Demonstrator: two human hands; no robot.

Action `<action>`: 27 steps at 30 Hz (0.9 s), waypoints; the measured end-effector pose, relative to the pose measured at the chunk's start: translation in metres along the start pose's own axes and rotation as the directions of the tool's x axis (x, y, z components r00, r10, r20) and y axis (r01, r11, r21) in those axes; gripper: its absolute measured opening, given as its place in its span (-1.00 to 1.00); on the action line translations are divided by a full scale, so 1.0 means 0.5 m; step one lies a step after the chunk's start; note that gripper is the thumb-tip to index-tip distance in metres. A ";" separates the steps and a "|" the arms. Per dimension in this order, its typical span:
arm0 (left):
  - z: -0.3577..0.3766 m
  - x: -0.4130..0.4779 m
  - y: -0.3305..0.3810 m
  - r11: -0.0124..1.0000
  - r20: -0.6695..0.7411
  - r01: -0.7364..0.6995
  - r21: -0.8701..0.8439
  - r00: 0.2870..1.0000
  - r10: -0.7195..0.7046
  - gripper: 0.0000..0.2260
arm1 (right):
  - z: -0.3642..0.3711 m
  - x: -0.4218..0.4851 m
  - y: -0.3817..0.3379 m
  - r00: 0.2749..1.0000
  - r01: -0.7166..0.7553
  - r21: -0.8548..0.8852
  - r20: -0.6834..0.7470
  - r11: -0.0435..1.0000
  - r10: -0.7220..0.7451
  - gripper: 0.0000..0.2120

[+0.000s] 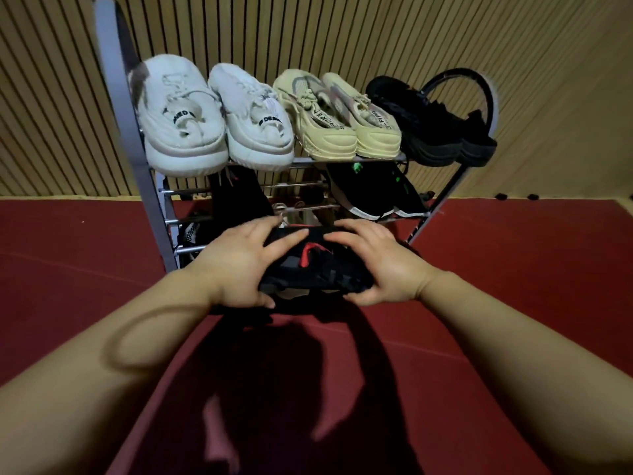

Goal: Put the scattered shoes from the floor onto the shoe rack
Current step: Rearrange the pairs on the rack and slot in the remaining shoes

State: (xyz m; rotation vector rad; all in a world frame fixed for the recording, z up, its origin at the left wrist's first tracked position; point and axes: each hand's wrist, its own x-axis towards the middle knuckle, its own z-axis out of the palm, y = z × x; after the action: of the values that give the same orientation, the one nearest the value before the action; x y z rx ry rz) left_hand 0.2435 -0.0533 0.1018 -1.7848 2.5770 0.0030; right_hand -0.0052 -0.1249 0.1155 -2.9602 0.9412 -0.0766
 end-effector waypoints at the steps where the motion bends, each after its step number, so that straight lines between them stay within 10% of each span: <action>1: 0.005 -0.010 -0.004 1.000 -0.003 0.004 -0.020 1.000 -0.004 0.03 | 0.005 0.008 0.000 1.000 0.031 -0.022 -0.004 0.999 -0.031 -0.15; 5: 0.023 -0.046 -0.014 0.992 -0.142 0.122 -0.043 0.982 -0.127 -0.04 | 0.028 0.044 0.003 0.998 0.034 -0.176 -0.053 0.984 -0.044 -0.12; 9: 0.039 -0.088 -0.021 0.901 -0.165 0.387 -0.196 0.893 -0.419 -0.02 | 0.052 0.079 -0.012 0.899 -0.356 -0.004 -0.273 0.935 0.341 -0.16; 13: 0.058 -0.128 -0.032 0.715 -0.170 0.594 -0.369 0.714 -0.680 -0.01 | 0.081 0.117 -0.069 0.719 -0.609 0.530 0.057 0.590 0.693 -0.21; 17: 0.061 -0.129 -0.023 0.543 -0.084 0.662 -0.517 0.592 -0.802 -0.05 | 0.094 0.167 -0.146 0.691 -0.597 0.799 0.556 -0.069 0.461 -0.36; 27: 0.075 -0.094 -0.006 0.420 0.001 0.694 -0.585 0.518 -0.855 -0.06 | 0.106 0.220 -0.179 0.641 -0.490 0.801 0.598 -0.344 0.481 -0.58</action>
State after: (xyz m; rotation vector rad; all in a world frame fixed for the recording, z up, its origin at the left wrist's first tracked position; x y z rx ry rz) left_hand 0.2631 -0.0100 0.0647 -3.2917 1.5975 0.5142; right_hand 0.1392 -0.1145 0.0708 -0.9062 1.2519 -0.4838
